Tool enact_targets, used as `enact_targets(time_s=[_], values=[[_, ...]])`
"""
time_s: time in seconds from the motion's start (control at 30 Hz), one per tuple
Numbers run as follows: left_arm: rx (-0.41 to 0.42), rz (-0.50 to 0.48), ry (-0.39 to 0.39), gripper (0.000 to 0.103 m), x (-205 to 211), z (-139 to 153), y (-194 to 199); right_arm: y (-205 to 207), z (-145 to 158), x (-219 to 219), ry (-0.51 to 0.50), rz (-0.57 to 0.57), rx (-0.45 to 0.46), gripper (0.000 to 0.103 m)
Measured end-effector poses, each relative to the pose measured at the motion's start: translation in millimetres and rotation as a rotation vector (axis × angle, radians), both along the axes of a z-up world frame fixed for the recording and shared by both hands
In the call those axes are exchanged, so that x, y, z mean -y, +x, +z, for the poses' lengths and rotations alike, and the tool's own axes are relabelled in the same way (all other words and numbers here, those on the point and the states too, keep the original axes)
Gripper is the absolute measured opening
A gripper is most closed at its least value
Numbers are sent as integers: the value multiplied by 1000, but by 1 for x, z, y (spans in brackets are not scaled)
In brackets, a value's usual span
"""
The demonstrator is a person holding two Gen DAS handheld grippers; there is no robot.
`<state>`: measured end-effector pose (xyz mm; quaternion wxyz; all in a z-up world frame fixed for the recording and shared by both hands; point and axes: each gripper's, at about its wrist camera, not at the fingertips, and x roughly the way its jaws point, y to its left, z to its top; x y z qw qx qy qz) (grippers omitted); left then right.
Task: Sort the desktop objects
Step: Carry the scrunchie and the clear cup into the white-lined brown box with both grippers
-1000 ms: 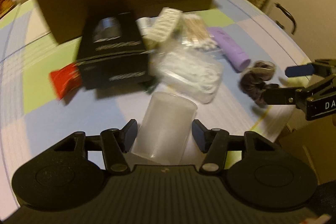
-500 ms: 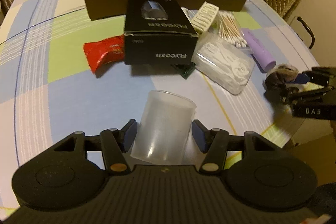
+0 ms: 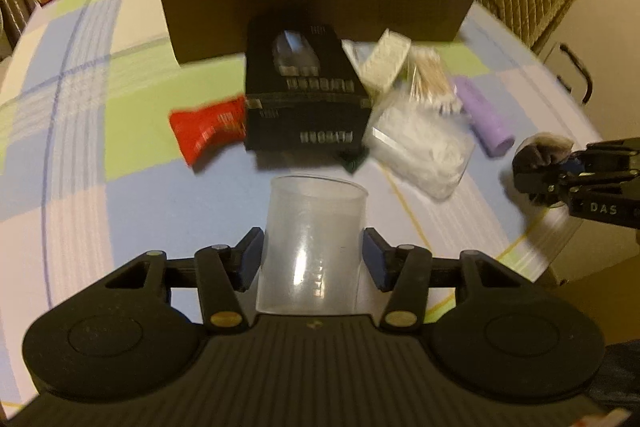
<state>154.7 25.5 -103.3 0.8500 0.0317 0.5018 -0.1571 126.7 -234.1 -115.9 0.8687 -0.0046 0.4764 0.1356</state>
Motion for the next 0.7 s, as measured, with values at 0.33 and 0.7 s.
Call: enact_targets(time_s=[0.33, 0.7], values=[[166, 33, -57, 48, -8, 76, 38, 36, 45, 6, 84, -1, 82, 21], [229, -12, -121, 48, 25, 100, 132, 111, 92, -2, 98, 21, 216, 21]])
